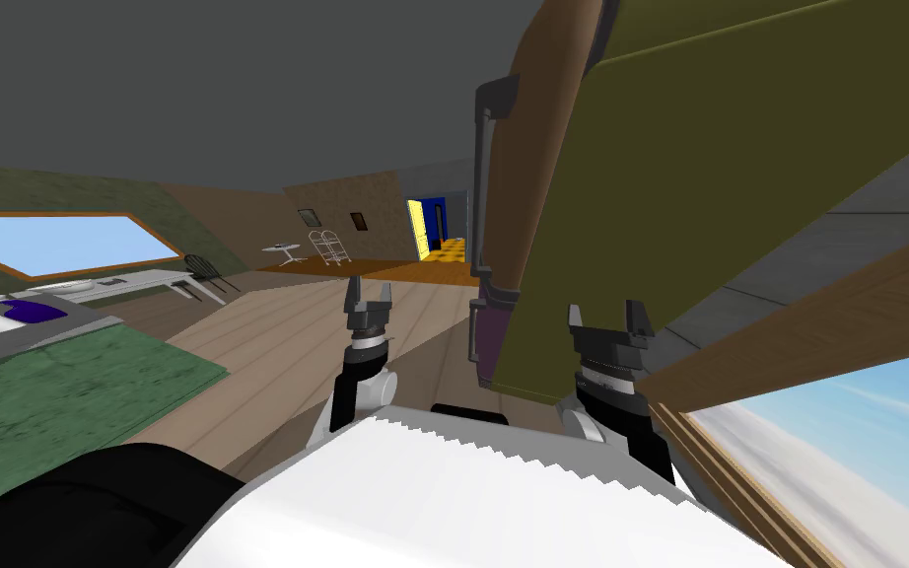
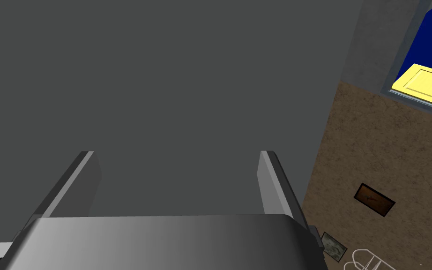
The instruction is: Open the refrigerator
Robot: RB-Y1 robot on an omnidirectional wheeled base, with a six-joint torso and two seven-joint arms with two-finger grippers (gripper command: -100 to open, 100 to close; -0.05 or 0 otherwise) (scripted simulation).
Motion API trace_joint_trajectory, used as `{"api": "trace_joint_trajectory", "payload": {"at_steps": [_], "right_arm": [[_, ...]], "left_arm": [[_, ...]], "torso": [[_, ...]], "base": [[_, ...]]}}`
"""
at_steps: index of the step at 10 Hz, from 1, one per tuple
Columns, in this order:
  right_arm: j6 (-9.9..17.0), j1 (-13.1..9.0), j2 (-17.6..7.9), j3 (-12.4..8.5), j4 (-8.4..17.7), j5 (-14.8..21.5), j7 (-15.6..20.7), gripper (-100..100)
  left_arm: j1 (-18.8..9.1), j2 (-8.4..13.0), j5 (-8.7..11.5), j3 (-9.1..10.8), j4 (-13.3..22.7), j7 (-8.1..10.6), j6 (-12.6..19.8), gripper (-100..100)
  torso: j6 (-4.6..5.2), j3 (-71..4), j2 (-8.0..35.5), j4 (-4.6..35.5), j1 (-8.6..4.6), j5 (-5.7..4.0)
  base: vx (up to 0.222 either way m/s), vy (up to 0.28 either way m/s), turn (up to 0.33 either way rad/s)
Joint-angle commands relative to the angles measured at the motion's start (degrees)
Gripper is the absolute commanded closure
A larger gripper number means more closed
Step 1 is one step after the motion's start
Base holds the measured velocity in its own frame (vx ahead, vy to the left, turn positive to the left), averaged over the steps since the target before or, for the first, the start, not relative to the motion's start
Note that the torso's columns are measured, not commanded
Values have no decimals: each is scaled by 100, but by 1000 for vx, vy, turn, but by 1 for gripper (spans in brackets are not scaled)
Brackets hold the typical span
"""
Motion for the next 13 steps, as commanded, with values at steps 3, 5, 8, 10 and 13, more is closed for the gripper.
{"api": "trace_joint_trajectory", "payload": {"at_steps": [3, 5, 8, 10, 13], "right_arm": [[0, 0, 0, 0, -1, 0, 0, 0], [0, 0, 0, 0, -1, 0, 0, 0], [-1, 0, 0, 0, -2, 0, 0, 0], [-77, -93, -194, 10, -62, -177, -9, -100], [-274, -321, -440, 36, -196, -624, -33, -100]], "left_arm": [[0, 0, 0, 0, -1, 0, 0, 0], [0, 0, 0, 0, -1, 0, 0, 0], [0, 0, 0, 0, -2, 0, 0, 0], [0, 0, 0, 0, -2, 0, -1, 0], [0, 0, 0, 0, 1, 0, 0, 0]], "torso": [[0, -2014, 1003, 1006, 0, 0], [0, -3692, 1845, 1846, 0, 0], [0, -6227, 3116, 3114, 0, 0], [0, -7919, 3962, 3960, 0, 0], [0, -8453, 4220, 4221, 0, 0]], "base": [[0, 0, 0], [0, 0, 0], [0, 0, 0], [5, 1, 28], [8, -2, 86]]}}
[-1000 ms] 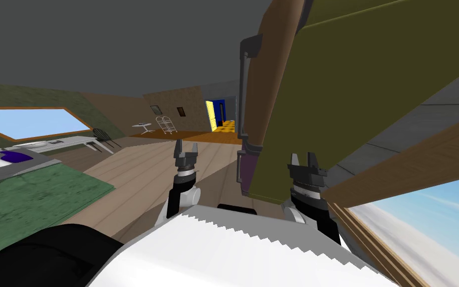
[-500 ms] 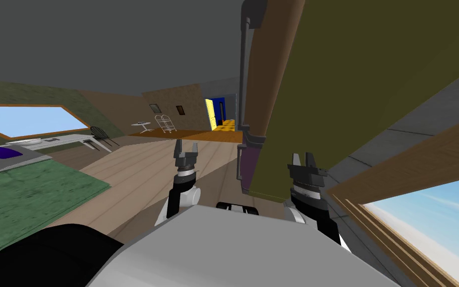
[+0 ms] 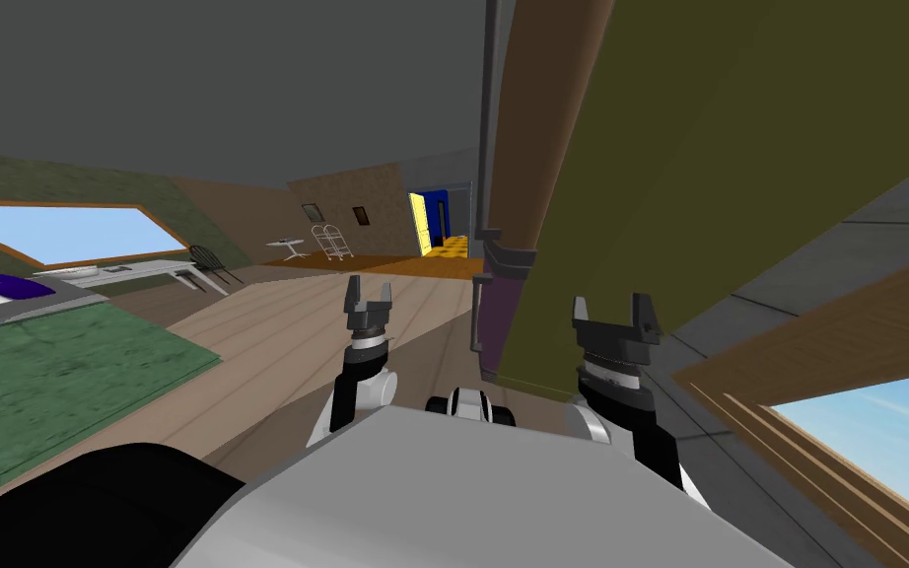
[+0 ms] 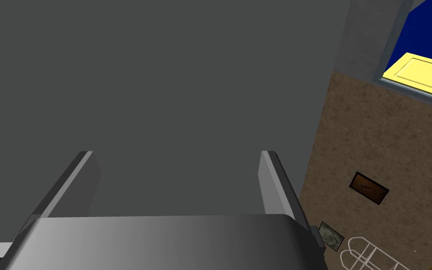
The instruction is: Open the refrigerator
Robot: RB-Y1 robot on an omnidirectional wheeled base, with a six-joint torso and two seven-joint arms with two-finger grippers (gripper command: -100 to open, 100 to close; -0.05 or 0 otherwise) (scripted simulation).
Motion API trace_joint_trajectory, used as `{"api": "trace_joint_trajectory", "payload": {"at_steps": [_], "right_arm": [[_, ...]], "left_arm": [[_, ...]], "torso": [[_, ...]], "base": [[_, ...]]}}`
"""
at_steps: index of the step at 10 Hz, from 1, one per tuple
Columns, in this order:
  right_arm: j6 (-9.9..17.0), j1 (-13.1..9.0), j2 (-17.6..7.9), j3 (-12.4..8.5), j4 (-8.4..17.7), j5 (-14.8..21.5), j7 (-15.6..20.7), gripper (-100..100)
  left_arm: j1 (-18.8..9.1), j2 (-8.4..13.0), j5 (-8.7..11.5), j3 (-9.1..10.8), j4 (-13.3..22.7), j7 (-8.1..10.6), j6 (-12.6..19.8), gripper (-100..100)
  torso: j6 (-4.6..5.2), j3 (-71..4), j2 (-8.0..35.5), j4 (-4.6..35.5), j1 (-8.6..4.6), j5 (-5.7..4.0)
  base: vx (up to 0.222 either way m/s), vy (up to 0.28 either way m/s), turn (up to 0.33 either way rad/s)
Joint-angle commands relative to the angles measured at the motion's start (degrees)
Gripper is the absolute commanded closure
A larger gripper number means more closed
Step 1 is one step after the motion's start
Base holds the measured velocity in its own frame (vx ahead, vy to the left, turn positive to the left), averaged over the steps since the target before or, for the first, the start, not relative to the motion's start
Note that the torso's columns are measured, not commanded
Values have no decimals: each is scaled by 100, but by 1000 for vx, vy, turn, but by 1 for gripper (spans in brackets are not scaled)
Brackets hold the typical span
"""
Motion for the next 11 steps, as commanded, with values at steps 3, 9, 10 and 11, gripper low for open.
{"api": "trace_joint_trajectory", "payload": {"at_steps": [3, 9, 10, 11], "right_arm": [[-371, -302, -289, 30, -182, -712, -62, -100], [-875, -859, -496, 94, -431, -1704, -123, -100], [-875, -859, -496, 94, -431, -1826, -123, -100], [-1018, -1018, -537, 112, -494, -2039, -140, -100]], "left_arm": [[0, 0, 0, 0, 0, 0, 0, 0], [1, 0, 0, 0, 0, 0, 0, 0], [0, 0, 0, 0, 0, 0, 0, 0], [0, 0, 0, 0, 0, 0, 0, 0]], "torso": [[-1, -4, 7, 7, 1, 0], [3, -5, 8, 7, -1, -1], [-1, -4, 8, 8, -1, 0], [1, -3, 9, 8, 0, 0]], "base": [[12, -2, 93], [10, -2, 86], [9, -3, 60], [10, -2, 128]]}}
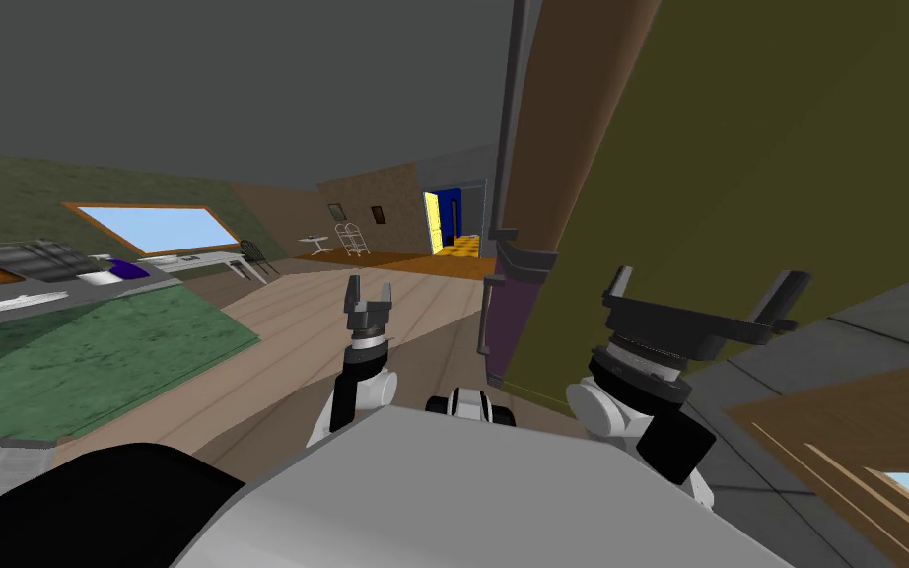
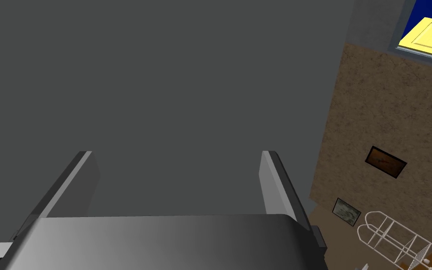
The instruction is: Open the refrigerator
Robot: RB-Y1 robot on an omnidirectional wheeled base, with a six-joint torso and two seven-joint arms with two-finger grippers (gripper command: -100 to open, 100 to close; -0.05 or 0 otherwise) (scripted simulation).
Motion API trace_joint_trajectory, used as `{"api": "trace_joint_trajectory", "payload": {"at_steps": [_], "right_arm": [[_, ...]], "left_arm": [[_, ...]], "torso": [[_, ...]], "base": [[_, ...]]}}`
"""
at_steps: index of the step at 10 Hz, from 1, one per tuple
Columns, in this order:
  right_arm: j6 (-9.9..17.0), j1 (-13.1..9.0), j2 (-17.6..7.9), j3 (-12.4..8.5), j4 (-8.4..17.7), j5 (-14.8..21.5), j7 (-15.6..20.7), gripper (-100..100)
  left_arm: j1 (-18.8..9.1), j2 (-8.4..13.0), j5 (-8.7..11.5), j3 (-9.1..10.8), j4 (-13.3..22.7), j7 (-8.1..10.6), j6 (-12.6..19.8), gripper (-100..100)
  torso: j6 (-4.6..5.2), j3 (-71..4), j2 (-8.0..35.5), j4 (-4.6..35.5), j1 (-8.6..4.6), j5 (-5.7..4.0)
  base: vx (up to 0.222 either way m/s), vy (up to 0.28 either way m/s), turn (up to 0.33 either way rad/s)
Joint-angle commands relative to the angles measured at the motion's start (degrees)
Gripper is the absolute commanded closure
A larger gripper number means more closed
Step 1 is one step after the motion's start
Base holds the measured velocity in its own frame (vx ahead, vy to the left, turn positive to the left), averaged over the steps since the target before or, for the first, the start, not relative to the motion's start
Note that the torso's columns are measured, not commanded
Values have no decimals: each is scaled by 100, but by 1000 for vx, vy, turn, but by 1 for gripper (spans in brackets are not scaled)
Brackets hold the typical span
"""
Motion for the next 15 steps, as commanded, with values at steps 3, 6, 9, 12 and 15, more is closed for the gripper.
{"api": "trace_joint_trajectory", "payload": {"at_steps": [3, 6, 9, 12, 15], "right_arm": [[-332, -337, -75, 63, -127, -718, -28, -100], [-638, -684, -134, 102, -248, -1247, -65, -100], [-796, -865, -156, 123, -308, -1745, -84, -100], [-955, -1050, -175, 143, -365, -2120, -103, -100], [-1281, -1428, -203, 185, -470, -2683, -143, -100]], "left_arm": [[0, 0, 0, 0, 0, 0, 0, 0], [0, 0, 0, 0, 0, 0, 0, 0], [0, 0, 0, 0, 0, 0, 0, 0], [0, 0, 0, 0, 0, 0, 0, 0], [0, 0, 0, 0, 0, 0, 0, 0]], "torso": [[-2, -1, -2, 0, 0, 0], [1, 0, 0, 0, -1, 0], [-2, -1, -1, 0, 1, 1], [1, 0, 0, 0, -1, 0], [0, -1, -1, 0, 0, 0]], "base": [[11, -3, 79], [10, -3, 99], [11, -4, 84], [9, -4, 64], [10, -4, 112]]}}
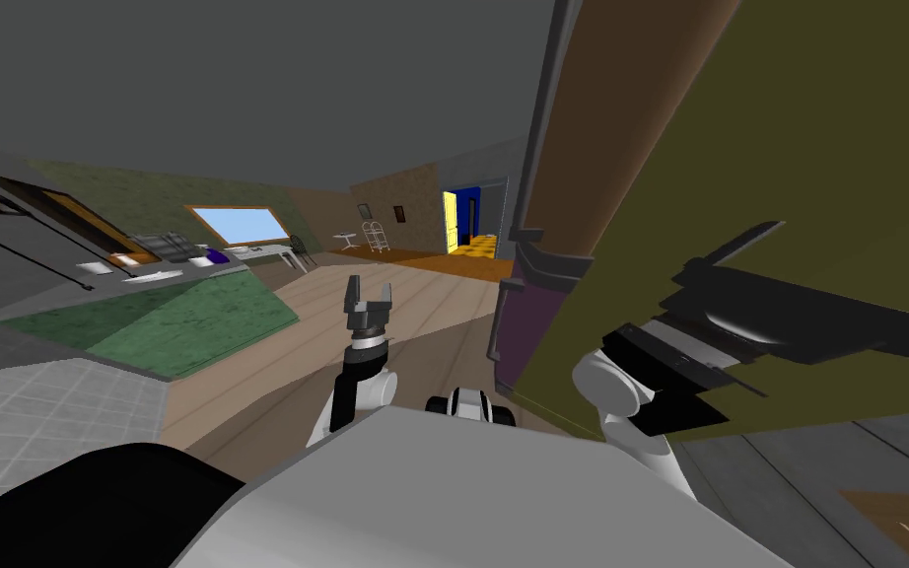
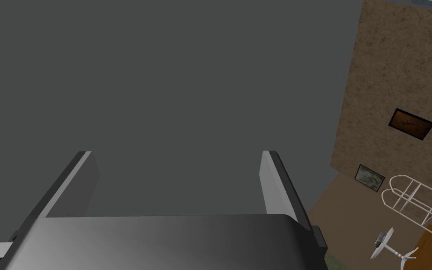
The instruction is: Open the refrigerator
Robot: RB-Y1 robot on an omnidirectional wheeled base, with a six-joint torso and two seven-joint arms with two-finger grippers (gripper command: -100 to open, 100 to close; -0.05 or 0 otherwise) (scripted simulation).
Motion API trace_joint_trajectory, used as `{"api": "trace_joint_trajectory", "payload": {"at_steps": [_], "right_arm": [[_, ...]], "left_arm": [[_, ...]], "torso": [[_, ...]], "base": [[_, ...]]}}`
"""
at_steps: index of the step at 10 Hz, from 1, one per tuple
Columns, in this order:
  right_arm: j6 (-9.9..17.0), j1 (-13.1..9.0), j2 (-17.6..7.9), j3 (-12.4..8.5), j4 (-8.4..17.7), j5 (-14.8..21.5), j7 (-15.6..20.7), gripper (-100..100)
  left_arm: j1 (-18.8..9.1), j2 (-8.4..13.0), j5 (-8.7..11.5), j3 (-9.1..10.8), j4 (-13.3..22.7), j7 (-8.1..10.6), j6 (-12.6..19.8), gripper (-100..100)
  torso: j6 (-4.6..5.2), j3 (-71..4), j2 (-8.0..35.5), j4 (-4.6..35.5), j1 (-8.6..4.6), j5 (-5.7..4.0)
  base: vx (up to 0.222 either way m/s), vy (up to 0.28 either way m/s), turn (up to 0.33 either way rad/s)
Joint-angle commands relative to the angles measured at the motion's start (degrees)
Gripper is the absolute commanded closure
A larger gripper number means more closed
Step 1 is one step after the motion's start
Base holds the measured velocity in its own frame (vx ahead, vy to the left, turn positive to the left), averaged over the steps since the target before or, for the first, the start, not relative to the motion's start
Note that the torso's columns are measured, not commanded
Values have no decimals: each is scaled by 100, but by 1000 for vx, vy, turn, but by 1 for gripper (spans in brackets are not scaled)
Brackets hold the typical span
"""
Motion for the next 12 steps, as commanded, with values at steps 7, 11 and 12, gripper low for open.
{"api": "trace_joint_trajectory", "payload": {"at_steps": [7, 11, 12], "right_arm": [[-689, -801, -41, 97, -179, -1417, -79, -100], [-854, -997, -46, 119, -212, -1973, -99, -100], [-1019, -1193, -48, 141, -240, -2203, -119, -100]], "left_arm": [[0, 0, 0, 0, 0, 0, 0, 0], [0, 0, 0, 0, 0, 0, 0, 0], [0, 0, 0, 0, 0, 0, 0, 0]], "torso": [[1, 2, 3, 1, -1, 0], [1, -1, -1, 0, -1, 0], [1, 2, 3, 1, -1, 0]], "base": [[9, -4, 83], [9, -5, 74], [9, -3, 126]]}}
